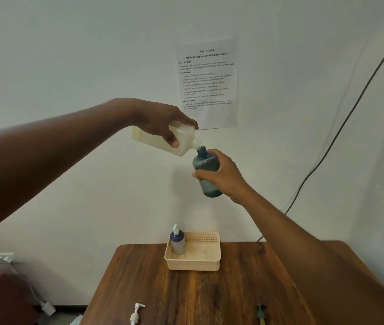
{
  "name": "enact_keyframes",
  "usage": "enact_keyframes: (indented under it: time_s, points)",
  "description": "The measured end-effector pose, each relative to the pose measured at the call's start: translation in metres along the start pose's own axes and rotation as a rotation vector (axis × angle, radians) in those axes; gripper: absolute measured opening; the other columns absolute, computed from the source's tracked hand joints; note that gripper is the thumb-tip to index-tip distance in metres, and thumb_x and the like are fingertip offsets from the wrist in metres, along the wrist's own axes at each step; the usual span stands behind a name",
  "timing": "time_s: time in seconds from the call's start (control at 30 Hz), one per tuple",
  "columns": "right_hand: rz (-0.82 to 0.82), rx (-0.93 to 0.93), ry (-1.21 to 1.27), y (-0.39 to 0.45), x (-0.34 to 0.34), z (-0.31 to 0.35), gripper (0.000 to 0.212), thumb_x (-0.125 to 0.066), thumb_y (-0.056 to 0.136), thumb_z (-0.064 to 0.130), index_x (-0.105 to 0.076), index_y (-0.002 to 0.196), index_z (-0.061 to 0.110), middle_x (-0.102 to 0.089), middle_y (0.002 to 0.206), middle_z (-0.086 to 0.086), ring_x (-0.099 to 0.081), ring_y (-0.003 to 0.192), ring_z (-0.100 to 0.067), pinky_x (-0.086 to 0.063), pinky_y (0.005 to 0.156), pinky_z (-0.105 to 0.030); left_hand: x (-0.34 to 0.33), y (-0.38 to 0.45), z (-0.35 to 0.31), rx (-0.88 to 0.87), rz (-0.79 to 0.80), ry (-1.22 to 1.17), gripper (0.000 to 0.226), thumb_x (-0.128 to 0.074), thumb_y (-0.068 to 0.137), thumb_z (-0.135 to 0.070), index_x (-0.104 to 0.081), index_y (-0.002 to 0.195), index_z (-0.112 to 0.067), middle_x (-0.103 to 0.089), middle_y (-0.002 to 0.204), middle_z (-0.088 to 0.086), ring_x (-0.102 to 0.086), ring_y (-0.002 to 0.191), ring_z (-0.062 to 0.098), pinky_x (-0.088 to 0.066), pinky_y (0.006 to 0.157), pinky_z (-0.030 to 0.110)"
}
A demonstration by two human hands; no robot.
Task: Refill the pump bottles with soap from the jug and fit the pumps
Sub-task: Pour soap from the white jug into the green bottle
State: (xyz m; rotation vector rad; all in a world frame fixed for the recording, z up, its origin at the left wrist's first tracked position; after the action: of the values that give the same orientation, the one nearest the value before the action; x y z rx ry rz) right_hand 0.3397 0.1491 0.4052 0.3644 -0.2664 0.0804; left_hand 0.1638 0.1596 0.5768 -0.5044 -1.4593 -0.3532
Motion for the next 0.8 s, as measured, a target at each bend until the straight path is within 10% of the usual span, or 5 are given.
enact_keyframes:
  time_s: [0.3,0.8]
  points:
    - [-0.074,-0.013,0.11,0.01,0.001,0.018,0.057,-0.086,0.077,0.037,-0.056,0.124,0.033,-0.063,0.117,0.008,-0.063,0.104,-0.015,-0.059,0.083,-0.034,-0.012,-0.01,0.022,-0.004,-0.156,-0.263,0.067,-0.076,0.088,-0.045,-0.046,0.147,-0.039,-0.064,0.125,-0.008,-0.061,0.109,0.022,-0.048,0.08,0.029]
    - [-0.143,0.034,0.089,0.036,-0.011,0.046,0.062,-0.089,0.071,0.043,-0.058,0.123,0.028,-0.064,0.117,0.006,-0.064,0.104,-0.014,-0.058,0.084,-0.034,-0.061,-0.03,0.067,0.081,-0.372,-0.874,0.06,-0.07,0.097,-0.019,-0.036,0.147,-0.024,-0.065,0.126,0.008,-0.063,0.118,0.028,-0.055,0.096,0.04]
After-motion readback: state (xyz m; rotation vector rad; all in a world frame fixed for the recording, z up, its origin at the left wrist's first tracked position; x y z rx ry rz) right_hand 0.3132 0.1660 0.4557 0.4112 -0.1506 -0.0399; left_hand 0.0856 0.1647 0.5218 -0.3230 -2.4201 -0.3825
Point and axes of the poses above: each hand's wrist, its own y-axis towards the middle knuckle, its own x-axis out of the back of the hand, z = x × y, the point moved 3 cm from there along y, towards the middle knuckle
